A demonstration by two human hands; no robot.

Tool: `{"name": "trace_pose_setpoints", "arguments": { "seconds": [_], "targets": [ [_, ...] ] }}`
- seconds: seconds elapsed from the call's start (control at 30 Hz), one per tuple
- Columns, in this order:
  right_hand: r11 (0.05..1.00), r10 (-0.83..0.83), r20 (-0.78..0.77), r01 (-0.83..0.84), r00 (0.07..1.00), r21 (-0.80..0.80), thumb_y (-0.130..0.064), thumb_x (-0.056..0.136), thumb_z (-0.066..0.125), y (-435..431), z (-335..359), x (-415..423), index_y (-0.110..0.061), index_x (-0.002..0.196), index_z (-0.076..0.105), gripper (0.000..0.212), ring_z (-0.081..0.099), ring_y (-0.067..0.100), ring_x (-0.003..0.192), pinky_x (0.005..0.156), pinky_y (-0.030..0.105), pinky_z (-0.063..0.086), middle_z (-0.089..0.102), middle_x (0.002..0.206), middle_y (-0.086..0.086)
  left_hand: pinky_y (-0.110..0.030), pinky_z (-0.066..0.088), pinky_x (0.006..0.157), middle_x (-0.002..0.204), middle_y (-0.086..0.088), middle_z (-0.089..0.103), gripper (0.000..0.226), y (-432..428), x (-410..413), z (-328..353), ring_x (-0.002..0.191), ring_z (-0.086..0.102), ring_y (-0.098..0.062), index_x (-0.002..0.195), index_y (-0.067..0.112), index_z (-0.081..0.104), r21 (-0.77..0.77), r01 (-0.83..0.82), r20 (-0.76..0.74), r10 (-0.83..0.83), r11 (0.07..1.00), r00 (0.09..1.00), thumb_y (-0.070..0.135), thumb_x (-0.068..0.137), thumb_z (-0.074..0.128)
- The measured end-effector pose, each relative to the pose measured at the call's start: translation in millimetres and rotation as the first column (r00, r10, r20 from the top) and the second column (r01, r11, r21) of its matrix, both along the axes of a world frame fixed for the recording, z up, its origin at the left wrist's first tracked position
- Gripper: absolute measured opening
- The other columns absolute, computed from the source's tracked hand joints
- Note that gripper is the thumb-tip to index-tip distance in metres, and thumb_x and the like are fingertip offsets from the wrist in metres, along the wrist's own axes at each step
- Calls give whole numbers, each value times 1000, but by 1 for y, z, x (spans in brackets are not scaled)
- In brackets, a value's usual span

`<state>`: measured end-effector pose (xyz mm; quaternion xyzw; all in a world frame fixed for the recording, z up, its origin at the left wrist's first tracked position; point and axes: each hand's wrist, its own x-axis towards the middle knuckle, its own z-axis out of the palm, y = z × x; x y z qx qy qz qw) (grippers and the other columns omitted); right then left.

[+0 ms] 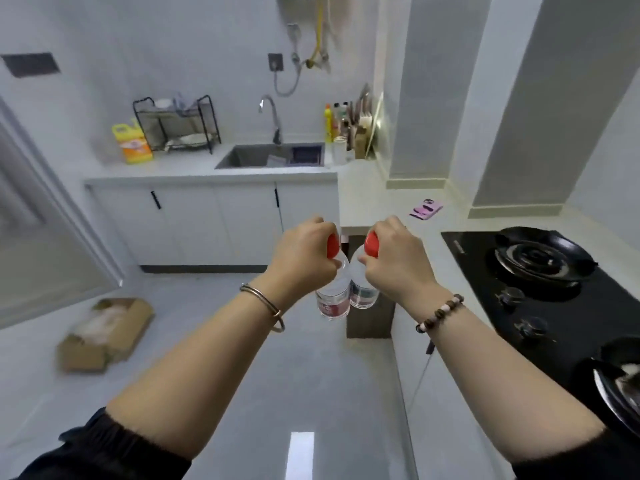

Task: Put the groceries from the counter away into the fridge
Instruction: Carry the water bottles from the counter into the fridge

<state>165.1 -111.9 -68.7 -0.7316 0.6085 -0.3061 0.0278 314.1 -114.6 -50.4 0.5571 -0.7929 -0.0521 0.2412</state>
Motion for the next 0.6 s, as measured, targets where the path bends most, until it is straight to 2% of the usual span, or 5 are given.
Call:
{"name": "trace_pose_setpoints", "arguments": {
  "seconds": [0.17,0.27,0.37,0.5,0.6],
  "targets": [
    [963,266,-51,-263,963,57,-20,85,65,-20,-12,121,-10,97,54,19,52,20,82,75,32,47,49,97,4,-26,43,68,93,2,53,29,14,121,-9,84,52,-19,100,15,59,-9,-252,34,252,968,967,26,77,74],
    [912,406,-80,-398,910,99,-17,84,65,-25,-20,190,-8,92,54,16,52,25,78,71,37,48,48,95,5,-26,36,68,90,3,50,28,30,186,-15,84,50,-19,96,14,59,10,-392,51,391,920,919,27,77,74],
    [842,532,-97,-514,841,164,-18,83,67,-22,-31,255,-9,94,53,20,50,25,79,70,37,47,47,98,4,-27,32,69,89,4,45,29,50,245,-24,83,45,-17,95,15,58,50,-507,76,503,861,861,29,76,75],
    [722,684,-107,-649,721,242,-13,83,66,-13,-51,328,-10,92,50,18,51,29,79,70,45,50,46,101,4,-30,40,76,93,2,48,29,78,305,-41,90,50,-20,96,15,59,96,-648,81,643,756,762,27,75,74],
    [627,774,-106,-732,625,266,-13,83,65,-8,-61,373,-10,90,49,18,50,28,78,67,44,49,45,100,3,-29,41,79,97,3,50,25,97,338,-51,95,52,-23,98,16,56,92,-733,87,727,674,681,21,78,71]
  ]
}}
